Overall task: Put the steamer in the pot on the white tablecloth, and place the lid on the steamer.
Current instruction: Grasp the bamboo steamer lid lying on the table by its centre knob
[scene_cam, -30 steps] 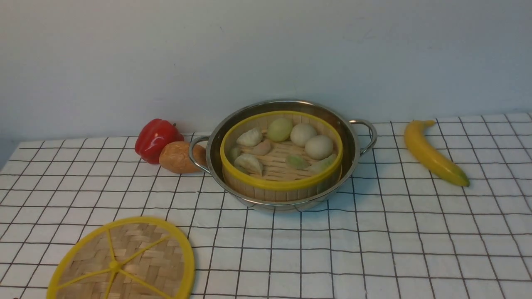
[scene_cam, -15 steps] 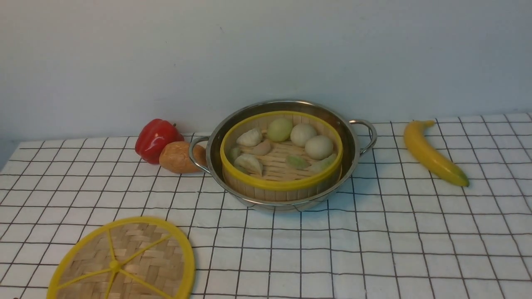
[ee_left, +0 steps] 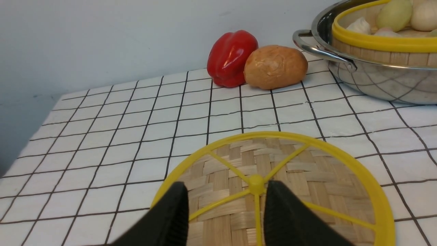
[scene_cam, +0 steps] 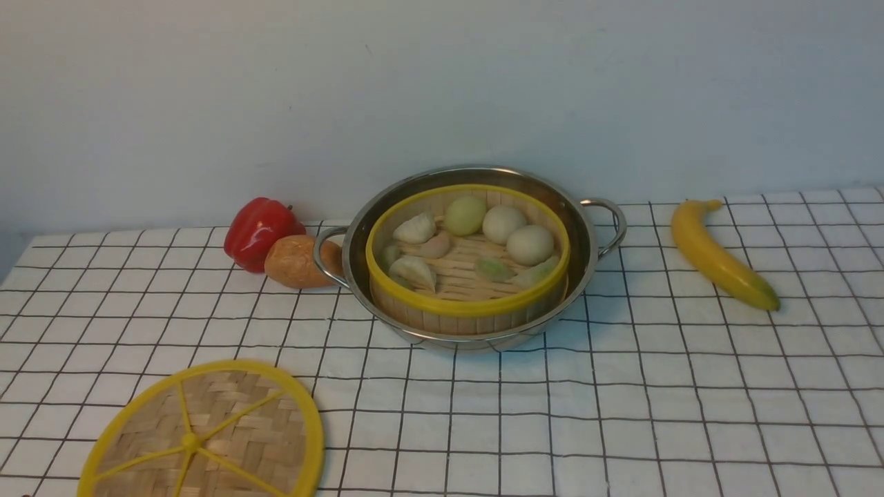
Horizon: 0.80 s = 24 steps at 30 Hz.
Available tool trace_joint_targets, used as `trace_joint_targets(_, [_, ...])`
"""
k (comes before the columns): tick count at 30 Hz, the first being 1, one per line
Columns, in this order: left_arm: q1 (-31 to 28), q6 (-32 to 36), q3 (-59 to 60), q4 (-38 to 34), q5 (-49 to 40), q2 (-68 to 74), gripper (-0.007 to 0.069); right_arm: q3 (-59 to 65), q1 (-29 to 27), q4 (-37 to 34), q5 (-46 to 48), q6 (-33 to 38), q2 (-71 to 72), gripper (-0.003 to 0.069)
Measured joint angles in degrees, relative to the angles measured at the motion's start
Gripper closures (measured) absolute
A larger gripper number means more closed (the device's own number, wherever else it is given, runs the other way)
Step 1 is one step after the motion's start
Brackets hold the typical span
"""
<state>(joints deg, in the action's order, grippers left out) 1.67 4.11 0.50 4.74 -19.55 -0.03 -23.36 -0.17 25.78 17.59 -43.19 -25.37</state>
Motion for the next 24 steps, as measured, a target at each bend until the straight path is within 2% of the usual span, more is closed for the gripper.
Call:
trace_joint_targets(6, [0.0,0.0,0.0,0.0,0.0,0.0,0.0329,13.06,-1.7,2.75,-9.13,-0.18,14.58,0.0547])
trace_joint_targets(10, [0.0,0.0,0.0,0.0,0.0,0.0,0.0329,18.93,-1.7,4.45,-11.28,-0.13,21.17,0.0533])
trace_joint_targets(18, [0.0,0.0,0.0,0.0,0.0,0.0,0.0329,23.77,-1.7,4.79,-10.71,-0.13,24.37,0.0507])
trace_joint_targets(24, [0.0,0.0,0.0,0.0,0.0,0.0,0.0329,23.77,-1.7,4.05,-4.57,-0.08,24.37,0.0488])
